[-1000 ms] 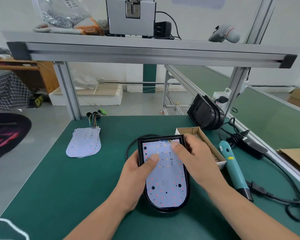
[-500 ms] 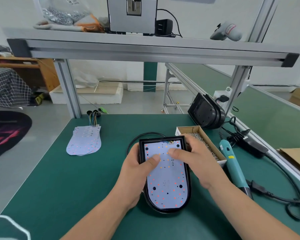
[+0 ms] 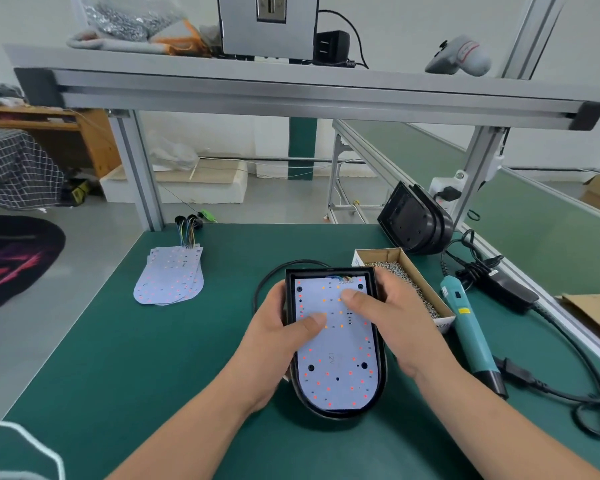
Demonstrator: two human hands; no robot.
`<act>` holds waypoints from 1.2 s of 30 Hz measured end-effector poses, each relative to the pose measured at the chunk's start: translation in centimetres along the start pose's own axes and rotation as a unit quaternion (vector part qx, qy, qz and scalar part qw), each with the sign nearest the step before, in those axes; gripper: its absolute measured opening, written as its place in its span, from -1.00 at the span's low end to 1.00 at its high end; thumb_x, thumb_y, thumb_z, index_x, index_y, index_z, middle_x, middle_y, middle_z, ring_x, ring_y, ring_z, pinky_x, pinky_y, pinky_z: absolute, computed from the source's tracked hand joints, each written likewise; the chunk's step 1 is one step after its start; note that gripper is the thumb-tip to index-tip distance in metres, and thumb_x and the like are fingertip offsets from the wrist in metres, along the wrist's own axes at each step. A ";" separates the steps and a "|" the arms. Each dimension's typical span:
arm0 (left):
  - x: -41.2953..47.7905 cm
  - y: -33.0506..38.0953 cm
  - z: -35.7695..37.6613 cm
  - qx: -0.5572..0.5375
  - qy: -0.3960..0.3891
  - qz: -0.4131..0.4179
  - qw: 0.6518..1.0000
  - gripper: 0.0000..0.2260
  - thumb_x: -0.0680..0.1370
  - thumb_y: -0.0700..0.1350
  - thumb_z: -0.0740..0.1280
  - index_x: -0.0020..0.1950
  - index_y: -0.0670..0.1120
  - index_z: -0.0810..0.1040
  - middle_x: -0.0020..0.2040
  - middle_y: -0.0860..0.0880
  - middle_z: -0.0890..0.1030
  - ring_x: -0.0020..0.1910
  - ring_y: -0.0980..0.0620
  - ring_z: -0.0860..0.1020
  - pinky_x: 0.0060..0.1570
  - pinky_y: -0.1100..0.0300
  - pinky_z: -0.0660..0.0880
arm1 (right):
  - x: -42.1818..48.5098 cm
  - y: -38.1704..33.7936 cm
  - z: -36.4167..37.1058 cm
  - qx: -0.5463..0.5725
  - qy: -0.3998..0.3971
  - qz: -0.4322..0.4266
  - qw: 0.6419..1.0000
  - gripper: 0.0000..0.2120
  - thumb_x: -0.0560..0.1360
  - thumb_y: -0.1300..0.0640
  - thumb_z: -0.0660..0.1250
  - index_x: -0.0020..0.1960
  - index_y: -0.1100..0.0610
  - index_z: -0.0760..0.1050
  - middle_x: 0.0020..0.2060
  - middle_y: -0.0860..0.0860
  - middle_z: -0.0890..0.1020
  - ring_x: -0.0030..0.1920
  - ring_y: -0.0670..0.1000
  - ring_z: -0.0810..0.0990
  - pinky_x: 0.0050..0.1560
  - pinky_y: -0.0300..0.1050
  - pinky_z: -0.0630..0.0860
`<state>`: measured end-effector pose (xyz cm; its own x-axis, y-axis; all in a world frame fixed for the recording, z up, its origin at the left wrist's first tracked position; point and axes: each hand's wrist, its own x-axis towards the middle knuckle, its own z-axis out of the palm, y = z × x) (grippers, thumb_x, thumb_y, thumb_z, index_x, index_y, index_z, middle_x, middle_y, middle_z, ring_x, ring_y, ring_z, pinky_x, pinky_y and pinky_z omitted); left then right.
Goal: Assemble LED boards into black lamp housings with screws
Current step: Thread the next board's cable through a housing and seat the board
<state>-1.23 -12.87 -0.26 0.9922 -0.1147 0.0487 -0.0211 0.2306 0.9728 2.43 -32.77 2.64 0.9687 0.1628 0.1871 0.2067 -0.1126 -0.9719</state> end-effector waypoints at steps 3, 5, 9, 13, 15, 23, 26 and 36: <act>0.1 -0.1 0.2 0.010 0.012 0.012 1.000 -0.58 0.53 -0.23 0.42 0.39 -0.06 0.52 0.25 -0.11 0.72 0.23 -0.20 0.69 0.22 -0.14 0.64 | -0.1 0.2 -0.5 -0.011 -0.029 0.023 0.999 -0.66 0.46 0.02 0.52 0.22 -0.03 0.61 0.11 -0.03 0.75 0.13 0.03 0.74 0.23 0.17 0.64; 0.2 -0.2 0.3 0.010 0.041 0.013 0.999 -0.58 0.51 -0.21 0.42 0.37 -0.05 0.53 0.23 -0.09 0.72 0.23 -0.18 0.69 0.22 -0.16 0.64 | -0.3 0.3 -0.6 -0.016 -0.095 0.051 0.994 -0.53 0.43 0.08 0.56 0.30 0.02 0.55 0.15 -0.02 0.75 0.16 0.04 0.74 0.22 0.13 0.64; 0.4 -0.3 0.3 0.004 0.060 0.011 0.998 -0.56 0.48 -0.21 0.43 0.36 -0.06 0.53 0.22 -0.08 0.73 0.21 -0.17 0.69 0.24 -0.22 0.63 | -0.3 0.3 -0.5 -0.046 -0.113 0.048 0.991 -0.50 0.42 0.15 0.53 0.33 0.02 0.54 0.18 -0.02 0.74 0.21 0.06 0.72 0.29 0.24 0.59; 0.3 -0.2 0.3 -0.003 0.060 0.006 0.998 -0.55 0.47 -0.22 0.42 0.36 -0.07 0.52 0.22 -0.09 0.73 0.21 -0.18 0.69 0.23 -0.21 0.63 | -0.5 0.2 -0.3 -0.047 -0.118 0.041 0.991 -0.53 0.43 0.12 0.54 0.32 -0.01 0.56 0.18 -0.04 0.74 0.20 0.03 0.72 0.30 0.23 0.59; 0.4 -0.1 0.2 -0.003 0.053 0.003 0.999 -0.55 0.47 -0.23 0.41 0.36 -0.07 0.52 0.22 -0.10 0.73 0.21 -0.19 0.69 0.23 -0.21 0.63 | -0.5 0.3 -0.3 -0.038 -0.104 0.037 0.993 -0.59 0.48 0.02 0.52 0.30 -0.01 0.58 0.17 -0.06 0.74 0.19 0.01 0.72 0.29 0.21 0.60; 0.3 0.0 0.3 -0.011 0.050 -0.021 0.998 -0.79 0.59 -0.07 0.39 0.22 0.04 0.65 0.23 -0.10 0.73 0.23 -0.18 0.69 0.28 -0.23 0.59 | -0.4 0.0 -0.1 -0.054 -0.013 -0.036 0.998 -0.82 0.52 -0.06 0.42 0.11 -0.12 0.65 0.01 -0.03 0.75 0.06 0.03 0.71 0.13 0.15 0.62; 0.2 0.2 -0.1 -0.064 0.034 -0.041 0.997 -0.71 0.59 -0.09 0.41 0.31 -0.06 0.63 0.28 -0.16 0.70 0.27 -0.23 0.67 0.26 -0.20 0.62 | -0.3 -0.1 0.1 0.057 -0.032 0.027 0.997 -0.45 0.56 -0.36 0.30 0.21 0.09 0.65 0.11 0.23 0.69 0.06 0.14 0.68 0.10 0.12 0.60; 0.2 0.5 -0.9 -0.149 -0.034 -0.075 0.986 -0.52 0.64 -0.12 0.37 0.50 -0.31 0.42 0.42 -0.44 0.52 0.40 -0.53 0.48 0.41 -0.52 0.35 | -1.2 0.1 0.5 -0.158 -0.162 -0.022 0.974 -0.73 0.63 0.22 0.33 0.15 -0.10 0.67 0.08 -0.19 0.76 0.14 -0.15 0.70 0.16 -0.07 0.63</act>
<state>-0.89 -11.93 0.00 0.9709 -0.2305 -0.0653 0.1715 0.4778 0.8616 1.22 -32.44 2.26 0.8748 0.4686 0.1233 0.3282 -0.3858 -0.8622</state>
